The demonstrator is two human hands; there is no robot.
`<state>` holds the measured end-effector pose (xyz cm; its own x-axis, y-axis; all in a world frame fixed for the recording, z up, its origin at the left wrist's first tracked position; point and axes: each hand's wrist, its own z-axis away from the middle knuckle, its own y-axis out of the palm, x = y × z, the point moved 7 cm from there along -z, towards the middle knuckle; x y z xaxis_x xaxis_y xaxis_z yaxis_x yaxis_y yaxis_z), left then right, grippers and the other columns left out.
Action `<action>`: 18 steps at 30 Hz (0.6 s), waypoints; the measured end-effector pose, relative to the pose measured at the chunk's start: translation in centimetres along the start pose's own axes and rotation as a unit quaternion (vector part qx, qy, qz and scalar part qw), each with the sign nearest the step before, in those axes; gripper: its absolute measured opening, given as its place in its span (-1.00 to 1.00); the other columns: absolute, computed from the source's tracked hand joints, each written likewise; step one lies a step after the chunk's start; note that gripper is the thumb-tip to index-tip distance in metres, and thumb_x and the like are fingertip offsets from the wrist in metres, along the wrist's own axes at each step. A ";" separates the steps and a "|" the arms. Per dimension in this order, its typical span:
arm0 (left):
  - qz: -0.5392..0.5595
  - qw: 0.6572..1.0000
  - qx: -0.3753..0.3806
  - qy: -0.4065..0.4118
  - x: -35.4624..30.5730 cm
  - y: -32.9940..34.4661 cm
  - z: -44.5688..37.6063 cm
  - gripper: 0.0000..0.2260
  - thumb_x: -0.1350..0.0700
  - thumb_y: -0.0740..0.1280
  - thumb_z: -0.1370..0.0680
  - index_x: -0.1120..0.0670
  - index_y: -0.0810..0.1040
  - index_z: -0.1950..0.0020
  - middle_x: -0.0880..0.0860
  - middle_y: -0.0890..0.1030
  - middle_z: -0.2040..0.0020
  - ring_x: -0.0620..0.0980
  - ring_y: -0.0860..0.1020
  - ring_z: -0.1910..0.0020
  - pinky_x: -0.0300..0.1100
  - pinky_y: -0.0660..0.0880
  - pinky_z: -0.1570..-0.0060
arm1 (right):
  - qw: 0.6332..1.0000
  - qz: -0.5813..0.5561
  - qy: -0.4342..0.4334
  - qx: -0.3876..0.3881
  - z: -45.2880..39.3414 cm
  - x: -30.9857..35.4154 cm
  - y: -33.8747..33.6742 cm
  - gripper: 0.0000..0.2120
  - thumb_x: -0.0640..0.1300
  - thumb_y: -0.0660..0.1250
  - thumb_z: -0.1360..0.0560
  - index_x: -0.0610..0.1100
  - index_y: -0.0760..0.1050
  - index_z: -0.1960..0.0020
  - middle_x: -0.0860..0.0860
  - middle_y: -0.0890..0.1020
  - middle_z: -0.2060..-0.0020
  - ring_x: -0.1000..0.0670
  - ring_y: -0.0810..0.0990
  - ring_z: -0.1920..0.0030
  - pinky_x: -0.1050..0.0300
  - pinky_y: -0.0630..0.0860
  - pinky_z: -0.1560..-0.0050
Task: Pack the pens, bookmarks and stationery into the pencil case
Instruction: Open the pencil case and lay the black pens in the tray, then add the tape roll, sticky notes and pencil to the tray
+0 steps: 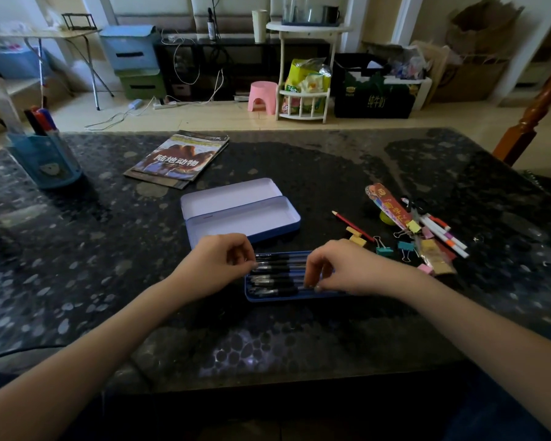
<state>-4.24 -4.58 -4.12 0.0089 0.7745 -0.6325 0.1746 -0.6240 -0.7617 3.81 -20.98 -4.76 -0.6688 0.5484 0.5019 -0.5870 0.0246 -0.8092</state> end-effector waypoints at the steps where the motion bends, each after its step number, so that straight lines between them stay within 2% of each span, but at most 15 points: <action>1: 0.006 1.000 0.016 0.002 -0.1 0.3 0.0 -0.86 0.12 0.46 -0.43 -0.08 0.54 0.22 -0.12 0.55 0.39 -0.21 0.52 0.37 -0.39 0.42 0.35 | 1.000 0.009 -0.001 0.004 -0.2 0.0 0.4 -0.81 -0.19 0.45 -0.43 0.11 0.57 0.17 0.21 0.59 0.19 0.21 0.55 0.15 0.40 0.40 0.24; 8: -0.022 0.990 0.136 0.013 -0.2 2.9 0.3 -0.85 0.05 0.51 -0.35 -0.14 0.57 0.22 -0.15 0.58 0.30 -0.24 0.55 0.29 -0.42 0.47 0.25 | 1.000 0.001 -0.005 -0.005 -0.4 0.1 0.9 -0.85 -0.20 0.44 -0.44 0.05 0.62 0.18 0.21 0.57 0.24 0.23 0.53 0.17 0.42 0.38 0.24; 14: 0.008 0.988 0.153 0.008 -0.1 3.3 0.4 -0.86 0.08 0.50 -0.37 -0.12 0.58 0.26 -0.21 0.60 0.27 -0.26 0.56 0.27 -0.45 0.46 0.24 | 1.000 0.002 0.005 0.009 -0.8 -0.4 1.1 -0.90 -0.22 0.42 -0.45 -0.03 0.64 0.11 0.13 0.63 0.17 0.20 0.55 0.18 0.46 0.39 0.32; 18: 0.001 0.991 0.134 0.018 -0.1 3.2 0.4 -0.89 0.04 0.52 -0.35 -0.07 0.59 0.25 -0.13 0.60 0.30 -0.22 0.55 0.31 -0.39 0.47 0.27 | 1.000 -0.006 0.006 0.022 -0.7 -0.6 1.1 -0.84 -0.19 0.42 -0.45 0.08 0.60 0.18 0.17 0.60 0.20 0.23 0.54 0.18 0.45 0.38 0.32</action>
<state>-4.06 -6.69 -6.54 0.0450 0.7735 -0.6321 -0.0922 -0.6269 -0.7736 3.91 -20.71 -6.19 -0.6561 0.5585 0.5076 -0.6144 -0.0047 -0.7890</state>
